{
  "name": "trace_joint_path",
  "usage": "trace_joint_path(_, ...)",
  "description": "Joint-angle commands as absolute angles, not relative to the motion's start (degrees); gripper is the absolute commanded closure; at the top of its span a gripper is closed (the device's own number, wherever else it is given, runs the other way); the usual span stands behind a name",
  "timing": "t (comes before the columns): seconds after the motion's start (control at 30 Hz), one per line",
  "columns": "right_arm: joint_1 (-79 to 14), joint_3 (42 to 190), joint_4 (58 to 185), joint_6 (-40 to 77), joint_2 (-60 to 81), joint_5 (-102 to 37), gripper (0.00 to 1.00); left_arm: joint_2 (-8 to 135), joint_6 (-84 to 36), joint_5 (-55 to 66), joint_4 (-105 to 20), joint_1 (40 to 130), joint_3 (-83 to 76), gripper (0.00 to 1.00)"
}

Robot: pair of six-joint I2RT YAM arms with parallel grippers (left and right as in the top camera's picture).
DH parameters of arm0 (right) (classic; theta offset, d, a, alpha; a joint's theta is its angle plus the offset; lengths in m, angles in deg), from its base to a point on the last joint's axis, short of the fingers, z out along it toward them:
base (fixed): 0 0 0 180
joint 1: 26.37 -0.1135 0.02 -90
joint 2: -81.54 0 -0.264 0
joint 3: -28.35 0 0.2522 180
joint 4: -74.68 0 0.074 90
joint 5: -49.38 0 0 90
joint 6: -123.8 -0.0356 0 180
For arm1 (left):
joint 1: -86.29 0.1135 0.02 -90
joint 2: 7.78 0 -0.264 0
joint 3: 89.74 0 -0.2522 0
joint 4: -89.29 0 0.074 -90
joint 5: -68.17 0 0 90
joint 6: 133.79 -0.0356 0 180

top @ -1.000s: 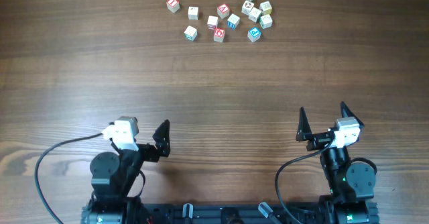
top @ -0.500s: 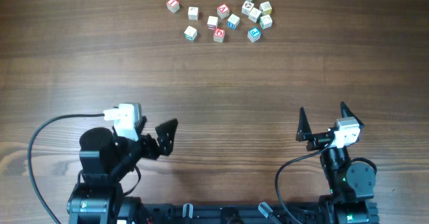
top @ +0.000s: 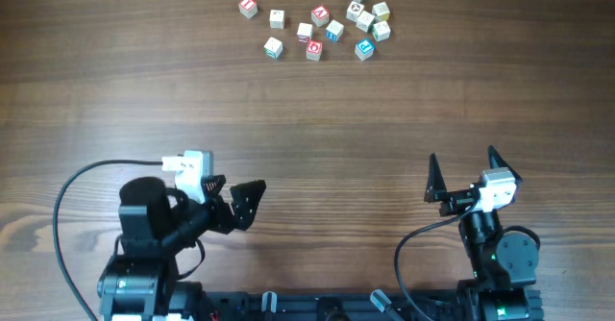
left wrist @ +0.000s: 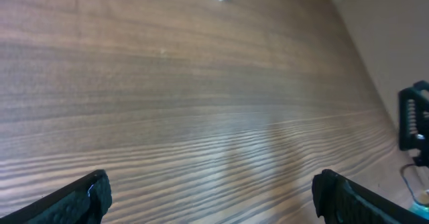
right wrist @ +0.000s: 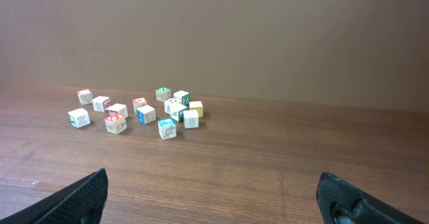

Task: Form a circle
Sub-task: 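Raise the left arm and reach toward the block cluster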

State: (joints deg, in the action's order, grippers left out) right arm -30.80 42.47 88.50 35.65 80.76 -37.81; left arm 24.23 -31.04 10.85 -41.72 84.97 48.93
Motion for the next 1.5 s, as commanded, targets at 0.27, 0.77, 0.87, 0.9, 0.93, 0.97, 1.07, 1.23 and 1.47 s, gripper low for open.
trace_joint_path(0.27,-31.04,42.4,88.41,36.65,80.96,-37.09,0.0,50.44,-33.16,-2.44,-31.95,85.38,23.42,0.0)
trace_joint_path(0.77,-31.02,42.4,88.41,36.65,80.96,-37.09,0.0,64.07,-33.09,-21.04,-40.28,75.02,11.22,0.0)
trace_joint_path(0.87,-31.02,42.4,88.41,36.65,80.96,-37.09,0.0,66.48,-33.14,-25.32,-43.54,73.49,11.01,0.0)
trace_joint_path(0.9,-31.04,42.4,88.41,36.65,80.96,-37.09,0.0,67.75,-33.14,-25.41,-44.15,73.56,10.48,0.0)
trace_joint_path(0.93,-31.02,42.4,88.41,36.65,80.96,-37.09,0.0,69.49,-33.14,-25.39,-44.54,73.71,9.39,0.0)
trace_joint_path(0.97,-31.02,42.4,88.39,36.67,80.96,-37.09,0.0,71.29,-33.62,-25.39,-44.65,73.78,8.06,0.0)
trace_joint_path(1.07,-31.02,42.4,88.41,36.65,80.96,-37.09,0.0,78.83,-35.02,-25.41,-44.5,73.78,0.89,0.0)
trace_joint_path(1.23,-31.02,42.4,88.41,36.65,80.96,-37.09,0.0,94.72,-36.11,-25.54,-43.12,73.82,-15.55,0.0)
trace_joint_path(1.47,-31.02,42.4,88.39,36.65,80.96,-37.09,0.0,112.07,-36.61,-25.12,-46.86,73.76,-28.16,0.07)
